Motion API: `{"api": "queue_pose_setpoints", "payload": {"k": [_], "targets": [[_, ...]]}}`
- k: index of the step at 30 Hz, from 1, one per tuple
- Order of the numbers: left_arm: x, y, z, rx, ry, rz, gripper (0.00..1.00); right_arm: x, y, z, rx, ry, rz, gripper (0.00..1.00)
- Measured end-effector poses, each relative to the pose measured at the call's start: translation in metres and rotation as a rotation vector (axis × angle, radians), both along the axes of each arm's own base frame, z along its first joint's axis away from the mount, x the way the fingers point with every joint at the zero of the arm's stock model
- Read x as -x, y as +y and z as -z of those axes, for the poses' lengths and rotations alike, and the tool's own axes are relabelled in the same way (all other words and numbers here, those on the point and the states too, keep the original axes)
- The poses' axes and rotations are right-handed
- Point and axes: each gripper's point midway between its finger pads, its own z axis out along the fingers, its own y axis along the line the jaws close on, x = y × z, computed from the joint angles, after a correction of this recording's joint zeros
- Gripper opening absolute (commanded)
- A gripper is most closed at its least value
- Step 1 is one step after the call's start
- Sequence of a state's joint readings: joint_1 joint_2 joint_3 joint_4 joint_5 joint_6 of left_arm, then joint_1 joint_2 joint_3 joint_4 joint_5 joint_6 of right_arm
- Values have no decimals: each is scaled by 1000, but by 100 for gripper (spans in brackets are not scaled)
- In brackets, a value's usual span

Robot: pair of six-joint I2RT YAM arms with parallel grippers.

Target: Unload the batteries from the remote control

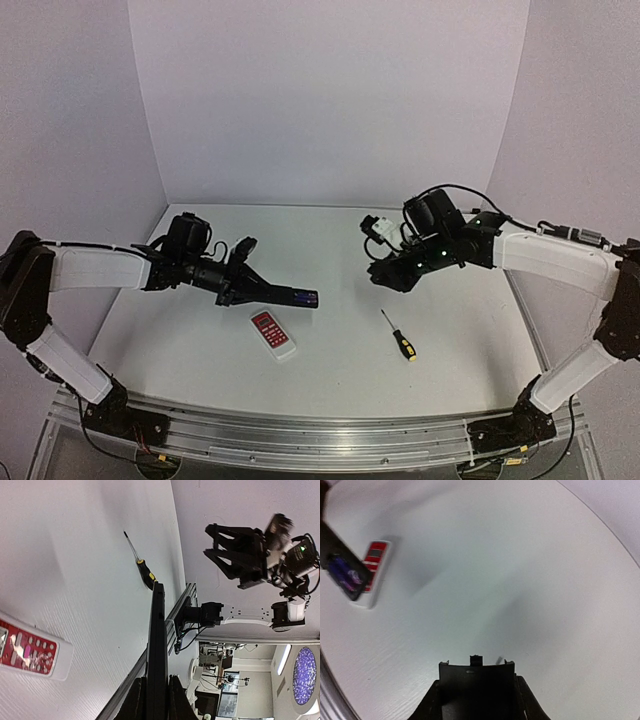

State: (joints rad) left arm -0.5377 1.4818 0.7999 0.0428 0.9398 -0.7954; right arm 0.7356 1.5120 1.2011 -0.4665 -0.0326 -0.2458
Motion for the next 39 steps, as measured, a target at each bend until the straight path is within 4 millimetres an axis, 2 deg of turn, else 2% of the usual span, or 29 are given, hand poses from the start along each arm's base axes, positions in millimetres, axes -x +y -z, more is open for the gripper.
{"api": "queue_pose_setpoints", "payload": {"k": [3, 7, 10, 12, 16, 20, 25, 28, 34, 38, 39], "targets": [[-16, -14, 5, 5, -13, 41, 0, -23, -58, 33, 47, 52, 311, 19], [-30, -37, 21, 2, -18, 107, 0, -20, -129, 70, 82, 126, 645, 20], [-32, -62, 31, 0, -21, 187, 0, -11, -167, 86, 73, 160, 833, 22], [-32, -76, 38, -1, -18, 234, 0, -7, -180, 95, 63, 174, 915, 22], [-35, -94, 57, -16, -14, 290, 0, 6, -194, 117, 58, 213, 1019, 24], [-37, -96, 79, -51, 25, 305, 5, 14, -201, 133, 58, 240, 1075, 27], [-37, -96, 97, -90, 64, 318, 13, 14, -203, 141, 44, 242, 1117, 29], [-37, -96, 103, -110, 72, 322, 22, 14, -204, 144, 37, 239, 1131, 31], [-41, -93, 111, -168, 64, 308, 45, 13, -204, 149, 35, 245, 1142, 33], [-50, -92, 115, -221, 34, 283, 82, 14, -204, 155, 48, 256, 1147, 39], [-52, -91, 117, -236, 28, 276, 89, 14, -204, 156, 51, 259, 1149, 40]]}}
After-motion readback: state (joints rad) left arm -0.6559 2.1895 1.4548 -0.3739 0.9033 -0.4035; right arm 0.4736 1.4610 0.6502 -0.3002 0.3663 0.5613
